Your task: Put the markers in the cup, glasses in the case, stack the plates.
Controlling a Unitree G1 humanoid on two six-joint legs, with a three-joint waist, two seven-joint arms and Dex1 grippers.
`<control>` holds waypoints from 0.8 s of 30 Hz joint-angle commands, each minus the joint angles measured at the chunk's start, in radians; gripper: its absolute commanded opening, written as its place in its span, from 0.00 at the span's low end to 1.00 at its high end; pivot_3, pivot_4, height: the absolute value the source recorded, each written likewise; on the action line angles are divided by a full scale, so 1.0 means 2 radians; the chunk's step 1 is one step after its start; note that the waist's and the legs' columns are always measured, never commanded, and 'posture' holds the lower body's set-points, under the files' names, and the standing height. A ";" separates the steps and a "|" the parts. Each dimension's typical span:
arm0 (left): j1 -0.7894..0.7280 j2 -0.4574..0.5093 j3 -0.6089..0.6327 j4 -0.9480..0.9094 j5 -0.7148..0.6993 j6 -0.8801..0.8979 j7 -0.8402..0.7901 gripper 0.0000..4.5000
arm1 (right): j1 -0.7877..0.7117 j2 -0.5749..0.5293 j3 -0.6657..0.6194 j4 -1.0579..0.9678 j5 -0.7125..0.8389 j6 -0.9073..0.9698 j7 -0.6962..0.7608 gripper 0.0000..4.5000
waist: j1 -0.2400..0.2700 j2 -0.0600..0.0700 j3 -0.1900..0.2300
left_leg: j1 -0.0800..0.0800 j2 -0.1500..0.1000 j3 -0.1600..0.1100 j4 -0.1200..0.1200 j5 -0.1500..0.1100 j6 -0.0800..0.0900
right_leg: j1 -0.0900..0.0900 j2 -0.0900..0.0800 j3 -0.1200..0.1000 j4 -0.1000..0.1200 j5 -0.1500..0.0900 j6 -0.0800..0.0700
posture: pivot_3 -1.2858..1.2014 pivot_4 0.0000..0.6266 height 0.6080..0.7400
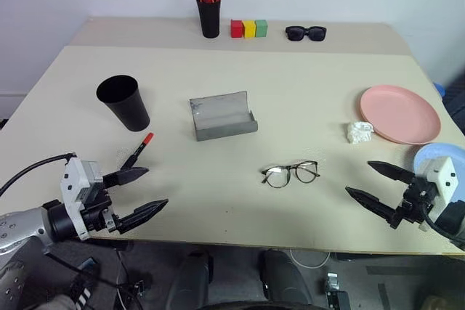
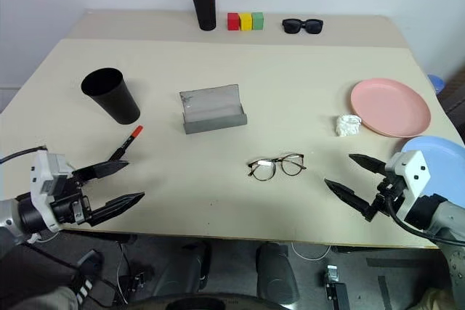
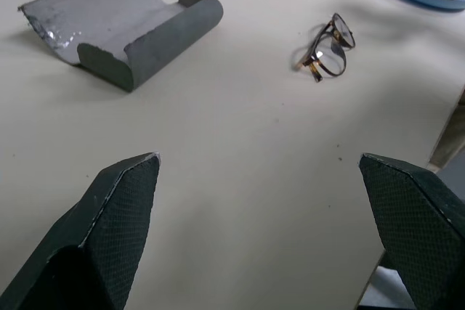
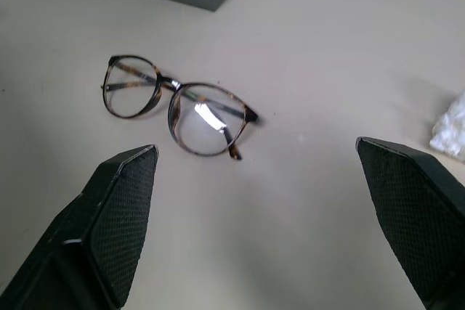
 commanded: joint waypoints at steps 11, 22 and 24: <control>-0.019 -0.020 -0.037 0.015 0.026 -0.034 0.001 1.00 | -0.024 0.014 -0.003 -0.009 -0.007 -0.036 0.003 0.99 | -0.001 0.000 0.000 | 0.000 0.000 0.000 0.000 0.000 0.000 | 0.000 0.000 0.000 0.000 0.000 0.000 | 0.52 0.24 1.00; -0.013 -0.050 -0.056 -0.002 0.037 -0.046 0.029 1.00 | -0.099 -0.010 0.077 0.050 -0.039 -0.086 0.067 0.99 | -0.001 0.000 0.000 | 0.001 0.000 0.000 0.000 0.000 0.000 | 0.000 0.000 0.000 0.000 0.000 0.000 | 0.52 0.24 1.00; -0.014 -0.052 -0.065 -0.003 0.045 -0.049 0.032 1.00 | -0.128 -0.021 0.093 0.070 -0.042 -0.091 0.083 0.99 | -0.003 0.000 0.000 | 0.001 0.000 0.000 0.000 0.000 0.000 | 0.000 0.000 0.000 0.000 0.000 0.000 | 0.52 0.24 1.00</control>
